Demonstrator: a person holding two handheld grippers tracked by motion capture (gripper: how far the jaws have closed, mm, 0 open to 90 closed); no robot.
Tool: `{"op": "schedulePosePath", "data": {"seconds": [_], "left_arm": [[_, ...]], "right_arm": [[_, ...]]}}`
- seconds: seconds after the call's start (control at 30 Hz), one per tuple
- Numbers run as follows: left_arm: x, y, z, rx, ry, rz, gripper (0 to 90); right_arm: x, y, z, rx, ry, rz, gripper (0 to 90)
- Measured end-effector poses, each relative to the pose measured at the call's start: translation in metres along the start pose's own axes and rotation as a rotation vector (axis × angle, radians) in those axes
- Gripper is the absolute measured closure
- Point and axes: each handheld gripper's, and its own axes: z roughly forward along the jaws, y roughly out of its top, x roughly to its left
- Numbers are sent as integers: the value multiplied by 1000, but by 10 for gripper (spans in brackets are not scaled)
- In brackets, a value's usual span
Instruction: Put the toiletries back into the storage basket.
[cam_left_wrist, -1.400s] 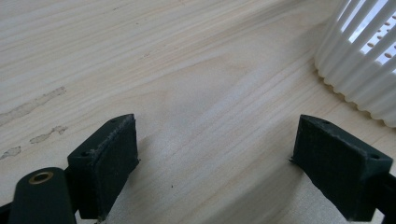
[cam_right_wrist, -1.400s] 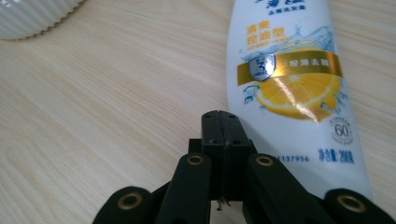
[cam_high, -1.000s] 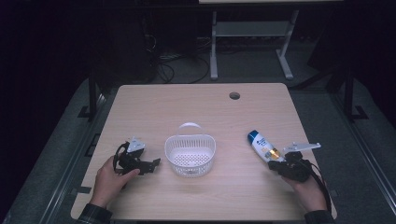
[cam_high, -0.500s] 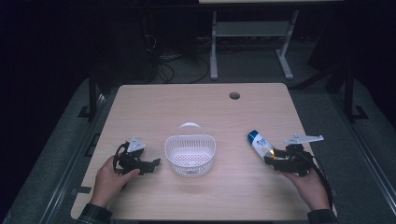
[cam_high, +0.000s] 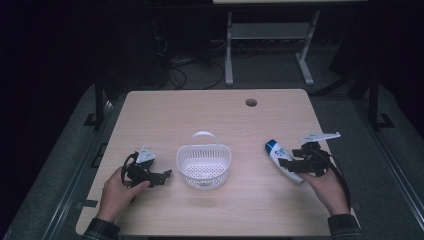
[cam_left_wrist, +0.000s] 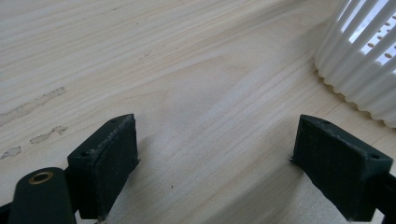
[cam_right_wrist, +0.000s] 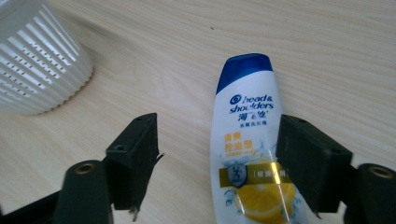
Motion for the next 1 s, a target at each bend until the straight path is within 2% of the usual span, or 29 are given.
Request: {"op": "schedulePosePath", "data": {"seconds": [0.13, 0.23, 0.63, 0.87, 1.0], "left_arm": [[0, 0, 0, 0, 0, 0, 130], [0, 0, 0, 0, 0, 0, 130], [0, 0, 0, 2, 0, 0, 130], [0, 0, 0, 2, 0, -1, 130], [0, 0, 0, 2, 0, -1, 130]], "right_arm": [[-3, 5, 6, 8, 0, 8, 227], [-4, 10, 10, 17, -18, 10, 190], [-12, 28, 17, 69, -47, 8, 175], [-13, 38, 26, 104, -58, -6, 175], [-13, 44, 33, 123, -59, -30, 175]]}}
